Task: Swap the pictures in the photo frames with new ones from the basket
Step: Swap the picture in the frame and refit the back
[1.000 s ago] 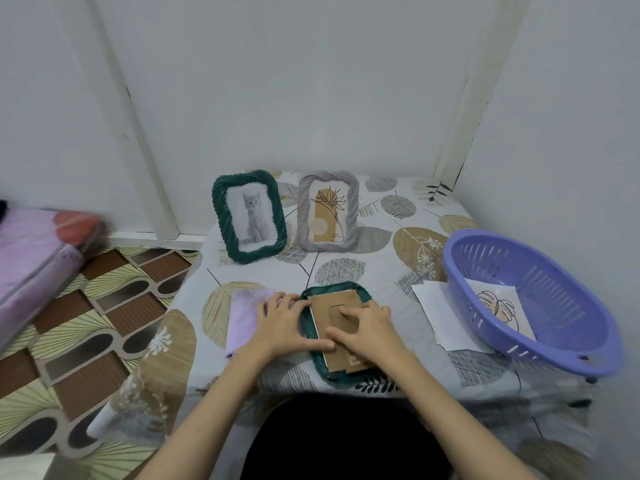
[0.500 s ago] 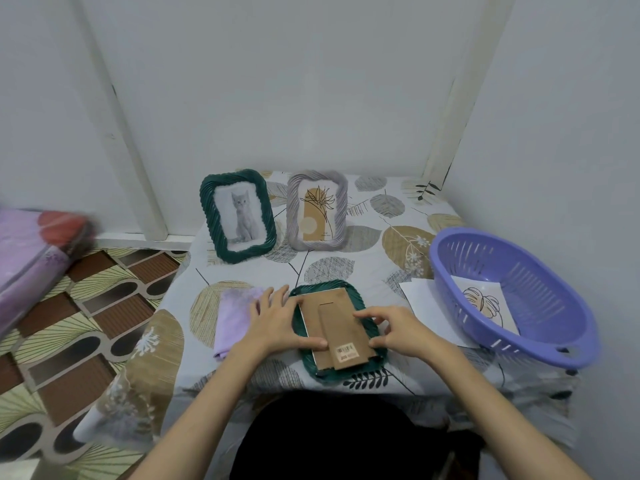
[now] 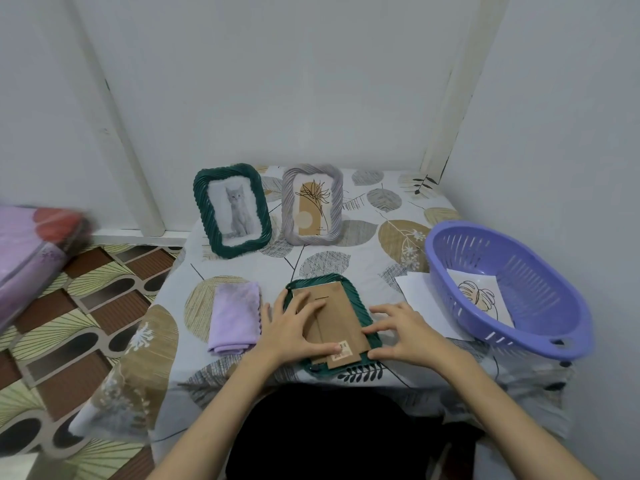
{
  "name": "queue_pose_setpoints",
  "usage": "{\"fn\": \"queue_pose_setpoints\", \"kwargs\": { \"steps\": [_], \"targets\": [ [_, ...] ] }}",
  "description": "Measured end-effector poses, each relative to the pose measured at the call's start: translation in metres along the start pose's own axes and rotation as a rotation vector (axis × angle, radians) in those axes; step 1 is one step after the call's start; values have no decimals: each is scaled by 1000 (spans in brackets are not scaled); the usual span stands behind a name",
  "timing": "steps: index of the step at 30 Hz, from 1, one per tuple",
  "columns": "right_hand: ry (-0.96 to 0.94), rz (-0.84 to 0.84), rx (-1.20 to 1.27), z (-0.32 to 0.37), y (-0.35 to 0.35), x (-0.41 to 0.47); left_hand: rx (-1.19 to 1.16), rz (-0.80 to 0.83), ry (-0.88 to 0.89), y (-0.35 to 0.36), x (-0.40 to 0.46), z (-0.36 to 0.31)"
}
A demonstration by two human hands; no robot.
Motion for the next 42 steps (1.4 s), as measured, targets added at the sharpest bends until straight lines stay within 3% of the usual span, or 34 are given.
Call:
{"fn": "queue_pose_setpoints", "kwargs": {
  "steps": [4, 18, 34, 42],
  "targets": [
    [-5, -62, -26, -2, 6, -5, -31, -4, 1, 1, 1, 1],
    [33, -406, 274, -5, 38, -9, -34, -11, 0, 7, 3, 5],
    [162, -407, 448, 7, 33, -13, -129, 17, 57, 3, 8, 5],
    [178, -326, 208, 26, 42, -22, -168, 225, 118, -22, 23, 8]
  ]
}}
Point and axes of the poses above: each hand's wrist, its own x-axis towards the middle knuckle, its own y-axis out of the palm, z = x × y, the point moved 2 cm from there along x, towards the middle knuckle, and after that the axes turned 6 degrees about z, right-handed, at the moved point
